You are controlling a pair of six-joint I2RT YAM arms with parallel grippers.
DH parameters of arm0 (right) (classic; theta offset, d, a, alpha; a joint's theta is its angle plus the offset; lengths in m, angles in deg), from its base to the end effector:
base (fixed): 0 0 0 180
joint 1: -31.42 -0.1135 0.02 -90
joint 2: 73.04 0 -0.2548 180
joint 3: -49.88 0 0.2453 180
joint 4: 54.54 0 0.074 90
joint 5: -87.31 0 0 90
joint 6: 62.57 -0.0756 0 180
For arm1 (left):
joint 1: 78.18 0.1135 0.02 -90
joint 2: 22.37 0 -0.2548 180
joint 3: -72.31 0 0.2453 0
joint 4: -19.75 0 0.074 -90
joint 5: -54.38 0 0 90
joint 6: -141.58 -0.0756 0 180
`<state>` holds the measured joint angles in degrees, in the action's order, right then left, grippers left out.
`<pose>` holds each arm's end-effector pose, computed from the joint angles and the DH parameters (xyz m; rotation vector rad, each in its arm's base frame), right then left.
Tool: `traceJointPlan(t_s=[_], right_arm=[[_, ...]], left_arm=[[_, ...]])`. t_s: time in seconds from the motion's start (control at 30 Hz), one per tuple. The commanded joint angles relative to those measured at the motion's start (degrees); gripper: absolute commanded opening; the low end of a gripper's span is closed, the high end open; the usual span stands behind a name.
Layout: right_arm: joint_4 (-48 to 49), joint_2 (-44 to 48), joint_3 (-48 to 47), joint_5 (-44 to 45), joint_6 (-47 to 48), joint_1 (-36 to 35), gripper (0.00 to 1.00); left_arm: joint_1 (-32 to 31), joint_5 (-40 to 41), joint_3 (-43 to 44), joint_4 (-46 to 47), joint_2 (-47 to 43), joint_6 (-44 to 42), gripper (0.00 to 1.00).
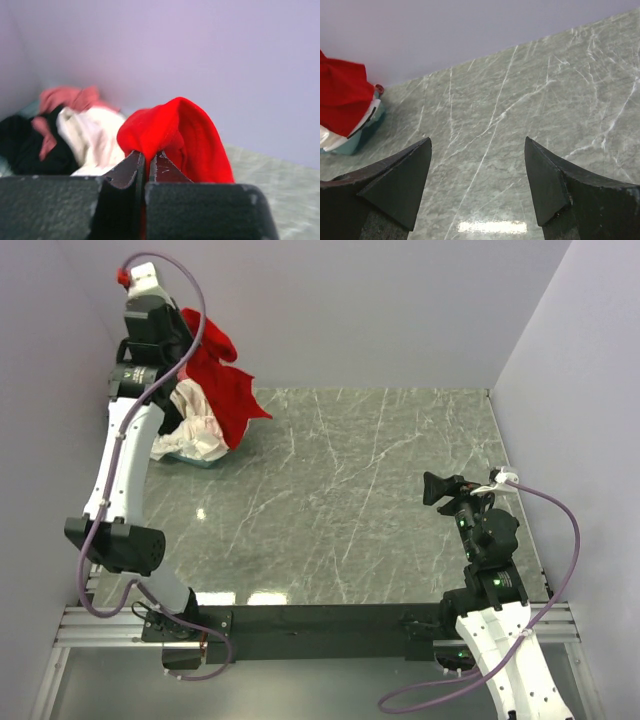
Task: Fold and stack the t-shirts
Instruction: Grab the tshirt from the pile, then move the tshirt to the center of the board
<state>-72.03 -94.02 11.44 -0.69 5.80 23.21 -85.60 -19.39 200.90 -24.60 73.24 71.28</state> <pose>0.1643 0.0210 0.2783 0.2125 1.5697 0.3809 0.3938 -0.0300 0.4717 -0.3904 1.7184 -0.0935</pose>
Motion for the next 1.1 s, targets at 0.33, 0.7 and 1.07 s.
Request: traceJointPlan(t_s=[0.33, 0.7, 1.07], right_arm=[[2.9, -1.4, 0.3, -0.2, -0.7, 0.3, 0.81], [3.2, -2.4, 0.4, -0.1, -0.7, 0.3, 0.81], [0.8, -1.0, -0.5, 1.2, -0.4, 0.3, 0.81]], left_arm=[[-0.1, -37.2, 11.0, 12.5, -2.0, 11.9, 0.01], [-6.4, -54.9, 13.1, 26.4, -0.9, 27.0, 0.01], [-17.8, -52.7, -7.0, 34.9, -7.5, 27.7, 0.01]])
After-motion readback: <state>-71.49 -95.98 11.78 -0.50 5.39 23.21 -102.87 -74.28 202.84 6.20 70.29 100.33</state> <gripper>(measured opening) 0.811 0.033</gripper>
